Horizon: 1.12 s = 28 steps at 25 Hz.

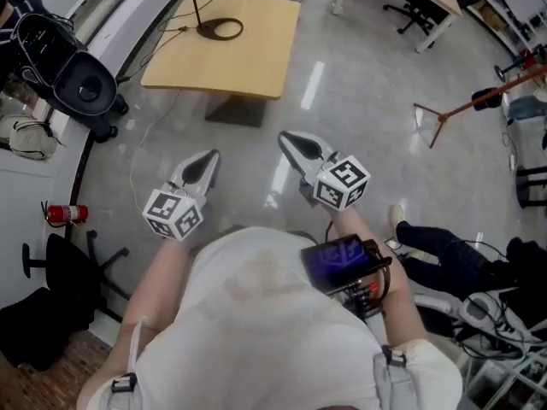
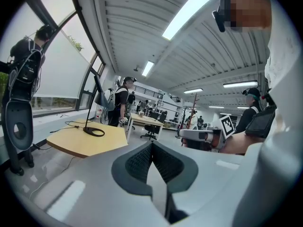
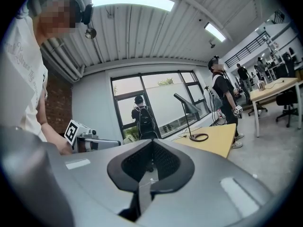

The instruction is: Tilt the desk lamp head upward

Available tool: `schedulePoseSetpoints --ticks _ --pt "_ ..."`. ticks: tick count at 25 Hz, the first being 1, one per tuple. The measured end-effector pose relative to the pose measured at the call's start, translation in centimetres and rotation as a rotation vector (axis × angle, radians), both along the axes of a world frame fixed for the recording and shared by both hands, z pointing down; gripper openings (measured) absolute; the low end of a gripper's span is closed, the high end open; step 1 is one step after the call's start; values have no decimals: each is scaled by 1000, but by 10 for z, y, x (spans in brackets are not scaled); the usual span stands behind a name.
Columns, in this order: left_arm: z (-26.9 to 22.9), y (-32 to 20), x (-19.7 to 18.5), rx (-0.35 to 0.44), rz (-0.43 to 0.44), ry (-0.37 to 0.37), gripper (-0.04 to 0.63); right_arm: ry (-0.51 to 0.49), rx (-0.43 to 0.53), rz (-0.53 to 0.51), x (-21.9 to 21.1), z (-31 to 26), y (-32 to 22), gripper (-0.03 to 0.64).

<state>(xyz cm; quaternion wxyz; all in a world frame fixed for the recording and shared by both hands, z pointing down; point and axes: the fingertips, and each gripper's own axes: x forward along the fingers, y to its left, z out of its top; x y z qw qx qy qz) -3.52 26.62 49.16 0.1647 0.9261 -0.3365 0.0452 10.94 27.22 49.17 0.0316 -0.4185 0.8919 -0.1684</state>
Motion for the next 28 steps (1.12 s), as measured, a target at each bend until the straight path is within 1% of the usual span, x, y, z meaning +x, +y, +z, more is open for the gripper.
schedulePoseSetpoints --ticks 5,10,15,22,25,28 --pt "-6 -4 2 17 -43 -5 0 -4 12 -28 4 -9 -6 12" --pt "-7 7 14 9 -72 -15 0 -17 7 -54 13 -10 0 11" --pt "-8 14 17 4 -102 -21 0 -22 6 -87 16 -10 -2 11" --pt "-3 5 0 -5 -146 -27 0 -32 9 -101 5 -6 -21 12" --pt "5 1 3 -19 -143 -20 0 -27 -2 -105 4 0 -22 11" --pt "15 -3 10 -35 -113 -11 0 -15 -13 -99 3 6 -25 11"
